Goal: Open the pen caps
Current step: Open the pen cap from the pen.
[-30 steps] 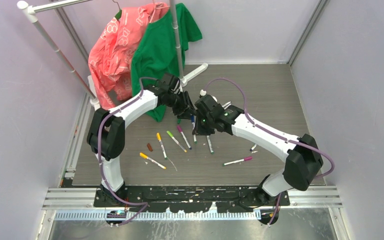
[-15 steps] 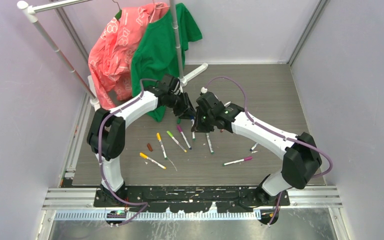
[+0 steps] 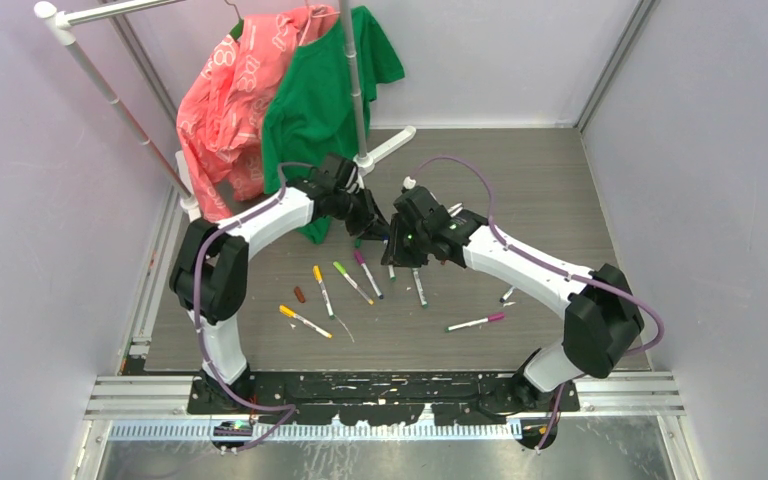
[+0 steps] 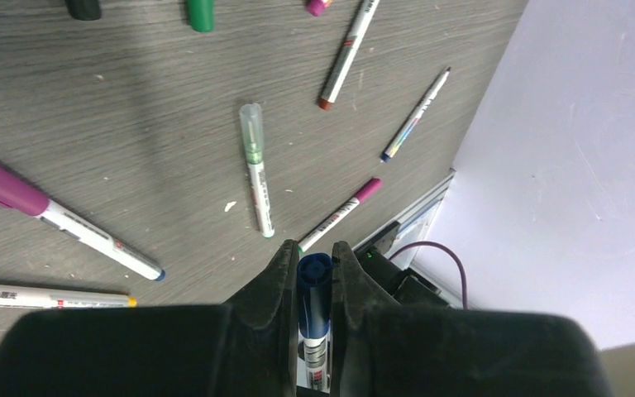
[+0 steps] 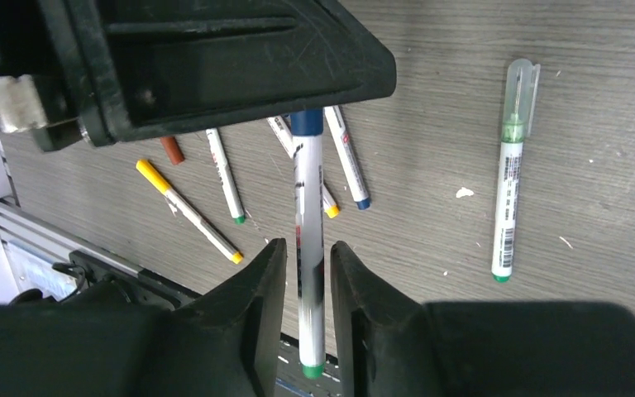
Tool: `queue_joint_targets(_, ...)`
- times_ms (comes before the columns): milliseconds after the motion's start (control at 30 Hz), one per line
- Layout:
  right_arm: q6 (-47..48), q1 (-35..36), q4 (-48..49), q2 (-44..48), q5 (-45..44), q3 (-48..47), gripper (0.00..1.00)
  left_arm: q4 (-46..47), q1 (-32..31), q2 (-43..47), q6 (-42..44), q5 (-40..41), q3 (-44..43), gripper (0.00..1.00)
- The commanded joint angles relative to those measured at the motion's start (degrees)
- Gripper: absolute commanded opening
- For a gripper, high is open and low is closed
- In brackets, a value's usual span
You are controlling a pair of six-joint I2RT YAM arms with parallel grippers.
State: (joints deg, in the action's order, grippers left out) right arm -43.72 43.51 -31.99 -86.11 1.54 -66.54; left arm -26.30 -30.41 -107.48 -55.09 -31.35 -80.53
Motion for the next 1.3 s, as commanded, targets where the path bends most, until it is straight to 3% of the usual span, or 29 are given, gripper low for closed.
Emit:
queue_joint_targets(0, -0.35, -0.4, 4.13, 1.89, 1.03, 0.31, 0.35, 4.8, -0.49, 4.97, -2.22, -2.07, -0.25, 0.0)
queue_joint_targets(133, -0.82, -1.22, 5.78, 1.0, 1.85, 0.8, 0.36, 5.25, -0.86, 5.23, -2.65, -1.85, -0.28, 0.0)
queue_joint_targets(233, -0.85, -1.62, 6.23, 0.67, 1.89, 0.81, 0.31, 5.19, -1.04, 5.21, -2.73, -1.33, -0.24, 0.0)
queue_joint_targets(367, -0.63, -2.09, 5.77, 1.41, 1.79, 1.81, 0.02, 4.27, -1.06, 4.84, -2.4, 0.96, -0.98, 0.0)
queue_joint_targets(667, 4.62, -1.42, -3.95, 2.21, -7.91, 3.94, 0.01, -7.55, -1.45, -1.04, -1.82, 17.76, -13.0, 0.0)
queue_joint_targets(833, 5.84, 0.23, -8.7, 1.73, -17.84, 4.92, 0.01, -11.68, -0.71, -7.81, -6.87, 19.85, -24.48, 0.0)
queue_joint_targets(1067, 3.97, 2.27, -11.32, 0.68, -27.21, 7.14, 0.01, -12.27, 0.79, -12.73, -16.18, 20.64, -32.45, 0.0)
queue_joint_targets(1167, 3.48, 2.05, -8.5, 2.43, -24.43, 8.7, 0.01, -9.49, 0.84, -12.09, -16.7, 21.23, -31.41, 0.0)
queue_joint_targets(1267, 2.55, -0.13, -4.01, 6.16, -17.32, 11.11, 0.01, 2.81, 1.52, -8.51, -16.85, 19.63, -20.89, 0.0)
